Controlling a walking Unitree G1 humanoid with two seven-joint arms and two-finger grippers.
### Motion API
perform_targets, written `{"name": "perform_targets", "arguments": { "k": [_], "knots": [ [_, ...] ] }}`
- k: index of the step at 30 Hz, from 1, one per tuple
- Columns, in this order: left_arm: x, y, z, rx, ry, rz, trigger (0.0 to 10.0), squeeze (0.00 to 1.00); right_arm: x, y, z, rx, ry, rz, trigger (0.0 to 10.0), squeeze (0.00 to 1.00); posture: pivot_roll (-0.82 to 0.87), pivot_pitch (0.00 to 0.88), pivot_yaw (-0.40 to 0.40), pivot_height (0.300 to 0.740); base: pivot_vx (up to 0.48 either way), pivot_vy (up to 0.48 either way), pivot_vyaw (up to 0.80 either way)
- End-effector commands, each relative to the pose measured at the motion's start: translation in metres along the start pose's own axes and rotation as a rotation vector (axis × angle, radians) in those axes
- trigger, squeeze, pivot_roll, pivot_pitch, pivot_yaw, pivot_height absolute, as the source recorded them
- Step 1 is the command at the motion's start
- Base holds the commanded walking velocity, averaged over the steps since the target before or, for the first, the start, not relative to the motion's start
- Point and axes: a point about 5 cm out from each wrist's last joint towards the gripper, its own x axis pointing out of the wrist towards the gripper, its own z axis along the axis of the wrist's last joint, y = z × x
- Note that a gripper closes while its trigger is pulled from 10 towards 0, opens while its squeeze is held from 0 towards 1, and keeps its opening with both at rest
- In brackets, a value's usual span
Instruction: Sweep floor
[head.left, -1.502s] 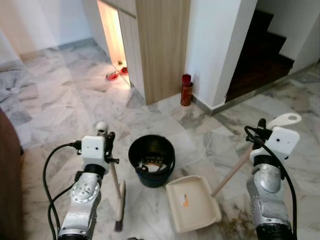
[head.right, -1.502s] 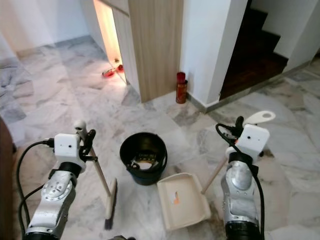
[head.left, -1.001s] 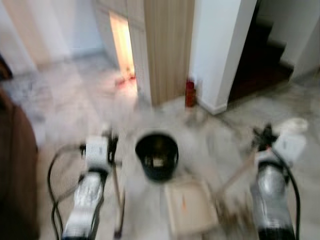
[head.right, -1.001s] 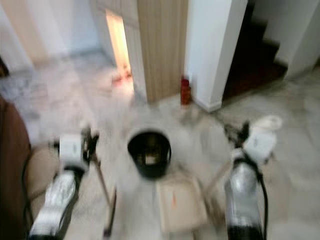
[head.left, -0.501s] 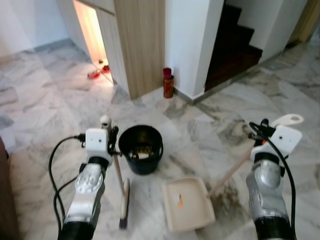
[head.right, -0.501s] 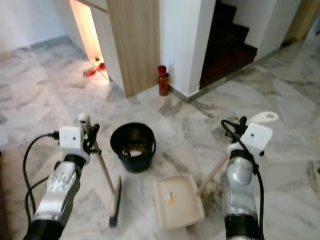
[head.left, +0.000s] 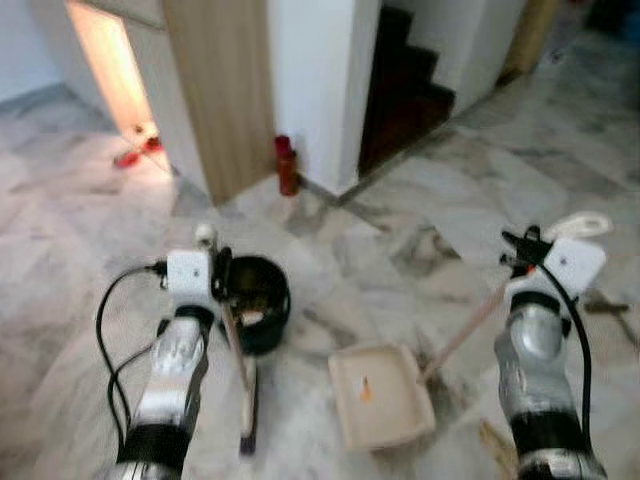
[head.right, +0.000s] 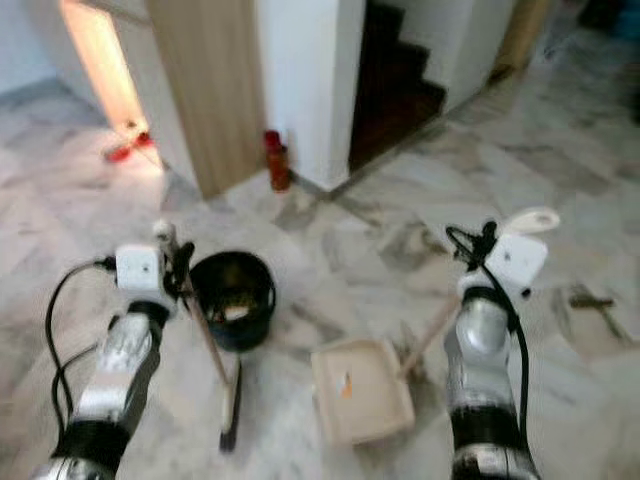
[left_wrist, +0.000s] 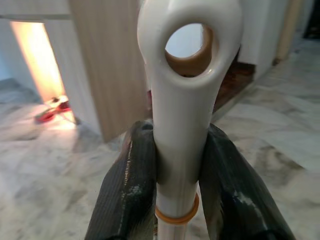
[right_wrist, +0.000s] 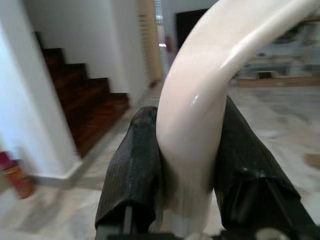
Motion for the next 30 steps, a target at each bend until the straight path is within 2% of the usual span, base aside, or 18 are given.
{"name": "perform_targets", "arguments": {
  "k": [1, 7, 8, 13, 16, 20, 24, 30],
  "knots": [
    [0.006, 0.005, 0.009, 0.013, -0.049, 0.030, 10.0, 0.00, 0.008, 0.000, 0.013, 0.004, -0.055, 0.005, 10.0, 0.00, 0.01, 0.000, -0.056, 0.740, 0.000, 0.000, -0.80],
    [-0.001, 0.016, 0.000, 0.016, -0.027, 0.075, 10.0, 0.00, 0.010, -0.006, 0.013, -0.007, -0.057, 0.003, 10.0, 0.00, 0.00, 0.000, -0.057, 0.740, 0.000, 0.000, -0.80],
    [-0.003, 0.021, -0.004, 0.024, -0.013, 0.084, 10.0, 0.00, 0.009, -0.006, 0.009, -0.007, -0.046, 0.001, 10.0, 0.00, -0.02, 0.000, -0.054, 0.740, 0.000, 0.000, -0.80],
    [-0.008, 0.025, -0.012, 0.025, 0.008, 0.101, 10.0, 0.00, -0.001, -0.009, 0.005, -0.020, -0.039, 0.012, 10.0, 0.00, -0.06, 0.000, -0.060, 0.740, 0.000, 0.000, -0.80],
    [-0.012, 0.023, -0.015, 0.022, 0.011, 0.098, 10.0, 0.00, -0.007, -0.016, 0.006, -0.036, -0.048, 0.013, 10.0, 0.00, -0.09, 0.000, -0.059, 0.740, 0.000, 0.000, -0.80],
    [-0.019, 0.010, -0.020, 0.003, 0.019, 0.075, 10.0, 0.00, -0.012, -0.034, 0.007, -0.073, -0.050, 0.006, 10.0, 0.00, -0.10, 0.000, -0.067, 0.740, 0.000, 0.000, -0.80],
    [-0.021, 0.004, -0.020, -0.016, 0.011, 0.072, 10.0, 0.00, -0.013, -0.036, 0.008, -0.094, -0.048, 0.019, 10.0, 0.00, -0.11, 0.000, -0.071, 0.740, 0.000, 0.000, -0.80],
    [-0.025, 0.001, -0.012, -0.017, -0.017, 0.053, 10.0, 0.00, -0.013, -0.030, 0.013, -0.087, -0.061, 0.055, 10.0, 0.00, -0.06, 0.000, -0.072, 0.740, 0.000, 0.000, -0.79]
  ]
}}
